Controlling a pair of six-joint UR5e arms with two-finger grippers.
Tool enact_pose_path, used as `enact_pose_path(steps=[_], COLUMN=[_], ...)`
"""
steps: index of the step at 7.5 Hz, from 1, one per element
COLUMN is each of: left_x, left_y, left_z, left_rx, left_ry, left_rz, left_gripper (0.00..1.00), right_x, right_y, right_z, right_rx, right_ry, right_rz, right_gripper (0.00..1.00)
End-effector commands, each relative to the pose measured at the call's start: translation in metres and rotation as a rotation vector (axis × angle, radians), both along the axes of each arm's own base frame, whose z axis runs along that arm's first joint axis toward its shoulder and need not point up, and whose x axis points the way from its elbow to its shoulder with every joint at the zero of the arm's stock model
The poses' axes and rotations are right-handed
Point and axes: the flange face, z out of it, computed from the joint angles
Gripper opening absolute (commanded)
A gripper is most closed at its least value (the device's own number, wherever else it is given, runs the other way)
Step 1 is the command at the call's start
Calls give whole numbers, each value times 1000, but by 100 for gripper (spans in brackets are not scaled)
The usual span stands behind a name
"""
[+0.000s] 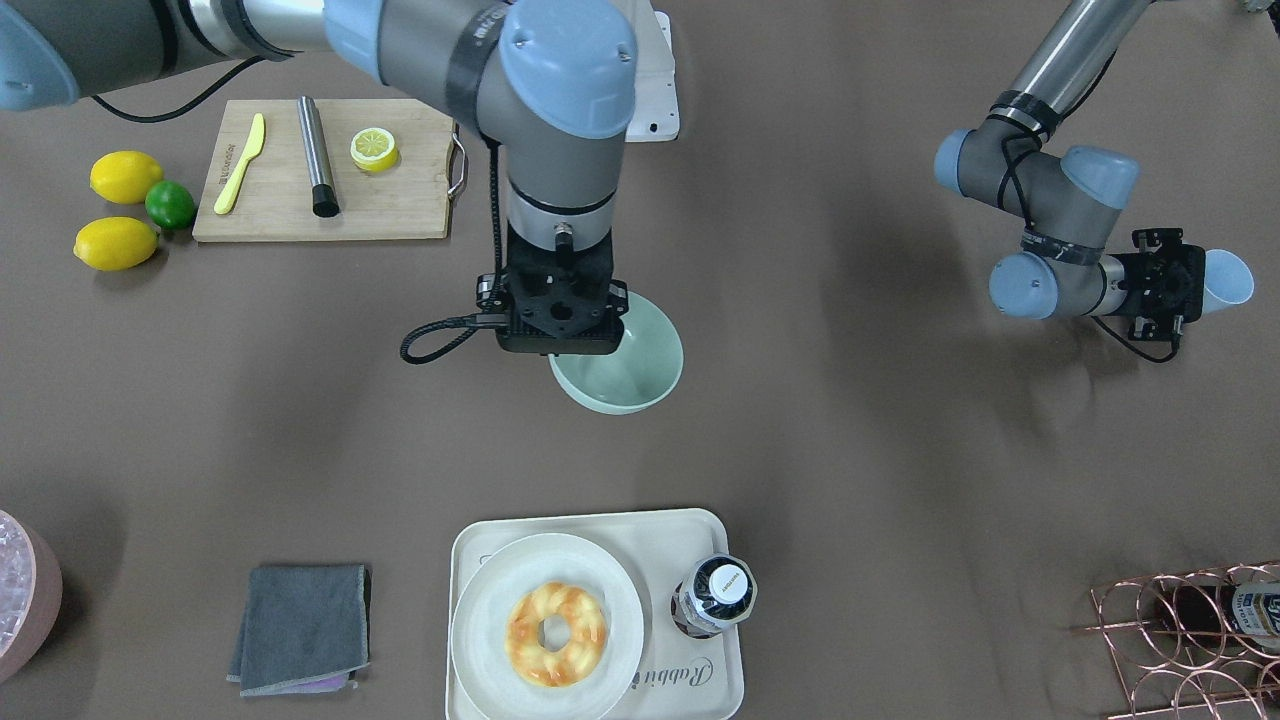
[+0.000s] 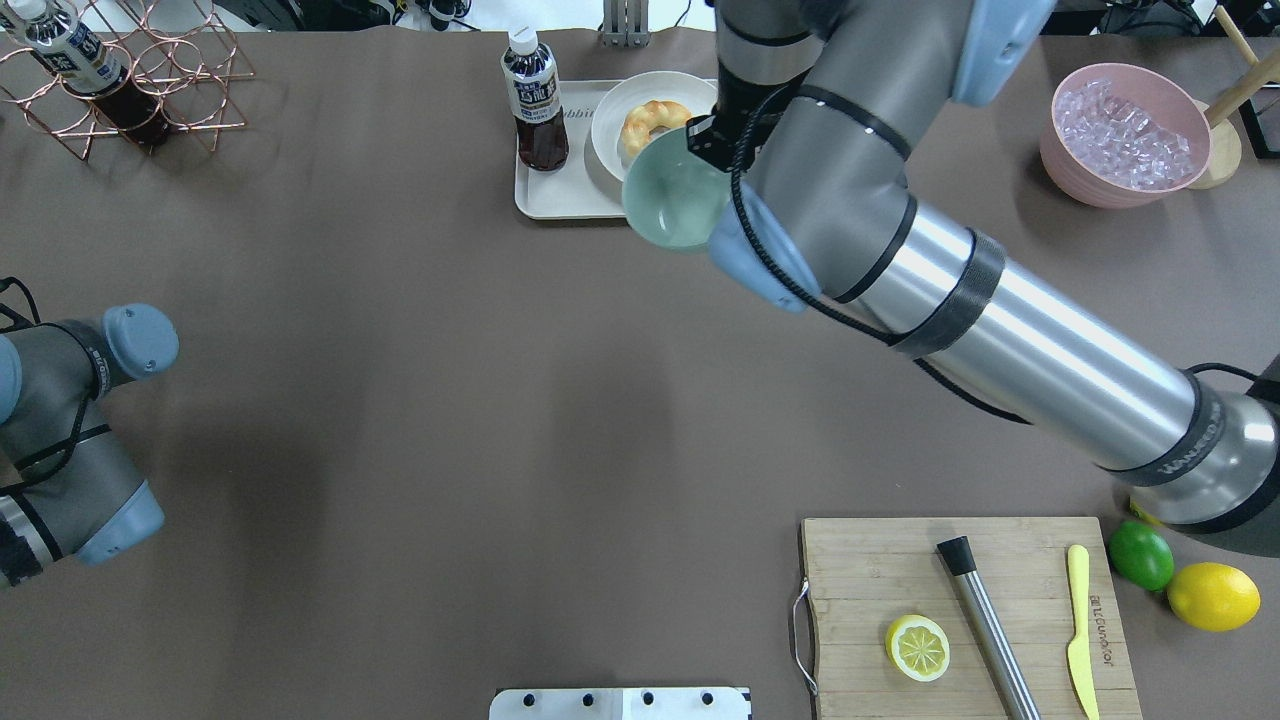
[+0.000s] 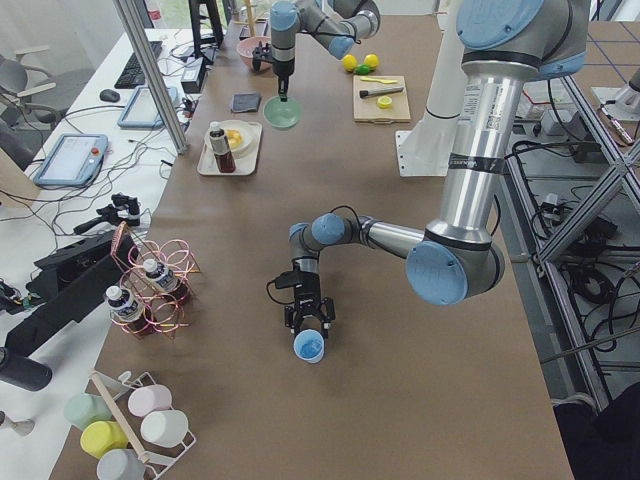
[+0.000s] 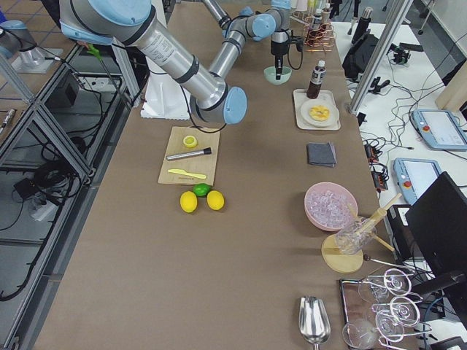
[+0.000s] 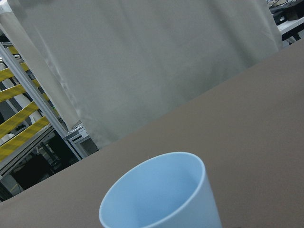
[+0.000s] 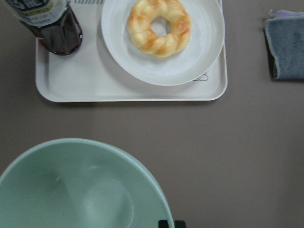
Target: Pour ice into bowl
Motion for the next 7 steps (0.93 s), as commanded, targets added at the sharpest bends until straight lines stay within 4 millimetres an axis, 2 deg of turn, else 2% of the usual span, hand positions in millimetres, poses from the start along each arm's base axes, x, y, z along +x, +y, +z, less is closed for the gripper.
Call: enact_pose_path(steps=[1, 4, 6, 7], left_x=[0, 11, 8, 3], left_y=[5, 20, 21, 22], left_z=[5, 16, 24, 28], left_rx=[-6, -19, -28, -33], left_ry=[-24, -42, -55, -60], left_rz=[30, 56, 52, 51], left_gripper=[90, 90, 90, 89], right_x=[-73, -137, -186, -199], right_y=[21, 72, 103, 107], right_z=[-41, -50, -37, -27], right_rx=[11, 52, 68, 74], right_ry=[-33, -151, -217, -225], right_rz=[4, -49, -31, -32], right_gripper=[0, 0, 0, 0])
